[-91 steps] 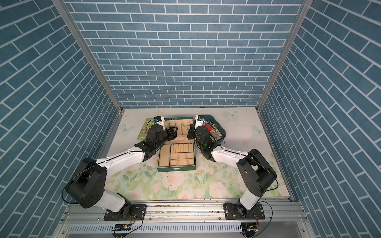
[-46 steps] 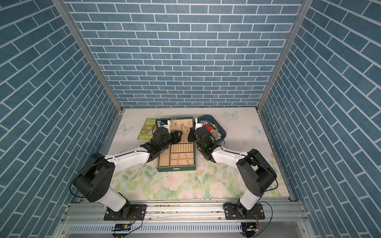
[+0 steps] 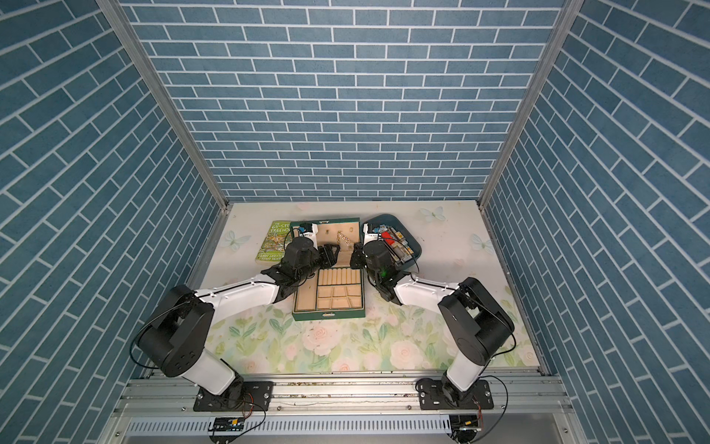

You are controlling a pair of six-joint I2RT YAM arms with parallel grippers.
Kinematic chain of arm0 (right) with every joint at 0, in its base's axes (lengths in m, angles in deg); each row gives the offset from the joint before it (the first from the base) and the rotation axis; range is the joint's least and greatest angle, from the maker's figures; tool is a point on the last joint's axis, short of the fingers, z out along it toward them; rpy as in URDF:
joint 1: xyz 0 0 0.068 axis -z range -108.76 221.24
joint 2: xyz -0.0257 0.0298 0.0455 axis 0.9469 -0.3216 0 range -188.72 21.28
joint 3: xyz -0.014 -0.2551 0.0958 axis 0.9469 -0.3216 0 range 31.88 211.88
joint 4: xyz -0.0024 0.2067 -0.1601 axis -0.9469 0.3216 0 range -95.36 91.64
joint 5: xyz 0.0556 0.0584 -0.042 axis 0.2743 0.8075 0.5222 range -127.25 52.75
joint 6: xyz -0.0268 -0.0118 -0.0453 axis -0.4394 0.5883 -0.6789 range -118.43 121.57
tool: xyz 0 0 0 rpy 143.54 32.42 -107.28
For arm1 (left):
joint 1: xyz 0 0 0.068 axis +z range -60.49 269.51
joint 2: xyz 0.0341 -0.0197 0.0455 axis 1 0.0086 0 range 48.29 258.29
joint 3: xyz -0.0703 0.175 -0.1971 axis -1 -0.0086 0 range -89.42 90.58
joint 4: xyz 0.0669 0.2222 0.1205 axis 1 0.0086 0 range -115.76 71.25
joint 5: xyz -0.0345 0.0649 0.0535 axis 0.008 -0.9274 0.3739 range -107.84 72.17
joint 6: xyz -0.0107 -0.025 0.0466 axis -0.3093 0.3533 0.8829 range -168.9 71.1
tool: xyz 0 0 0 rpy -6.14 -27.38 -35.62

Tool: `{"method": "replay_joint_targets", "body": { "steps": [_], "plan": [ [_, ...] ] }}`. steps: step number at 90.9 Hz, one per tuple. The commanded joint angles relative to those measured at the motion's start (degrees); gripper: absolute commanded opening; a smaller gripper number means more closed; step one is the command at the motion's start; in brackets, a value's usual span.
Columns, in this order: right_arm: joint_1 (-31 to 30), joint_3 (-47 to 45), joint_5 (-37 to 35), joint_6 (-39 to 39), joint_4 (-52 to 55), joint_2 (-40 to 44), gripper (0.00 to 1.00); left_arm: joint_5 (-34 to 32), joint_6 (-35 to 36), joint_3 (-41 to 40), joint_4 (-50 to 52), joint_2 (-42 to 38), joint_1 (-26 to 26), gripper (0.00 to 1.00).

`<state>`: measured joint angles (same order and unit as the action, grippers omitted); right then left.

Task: Put jewelry chain into jewelry box
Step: Hang the necklace on the jewelry box clasp.

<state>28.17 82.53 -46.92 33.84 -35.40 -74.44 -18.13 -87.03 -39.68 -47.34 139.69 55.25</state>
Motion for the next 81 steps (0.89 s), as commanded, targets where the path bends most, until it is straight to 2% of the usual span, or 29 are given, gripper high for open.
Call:
{"method": "replay_joint_targets", "body": {
  "steps": [1,31,73,81],
  "plan": [
    [-0.1,-1.2,0.3,1.4,0.7,0.7,0.00,-0.4,0.6,-1.0,-0.7,-0.2,-0.3,0.55],
    [-0.1,-0.8,0.7,1.7,0.6,-0.6,0.00,-0.6,0.6,-1.1,-0.6,-0.8,-0.2,0.55],
    [-0.1,4.2,1.8,3.7,3.3,-5.8,0.00,-1.7,1.6,-1.3,0.2,-2.3,-0.2,0.56],
    [-0.1,4.7,2.2,3.8,3.4,-6.2,0.08,-1.9,1.7,-1.3,0.3,-2.8,-0.2,0.56]
  ]
}}
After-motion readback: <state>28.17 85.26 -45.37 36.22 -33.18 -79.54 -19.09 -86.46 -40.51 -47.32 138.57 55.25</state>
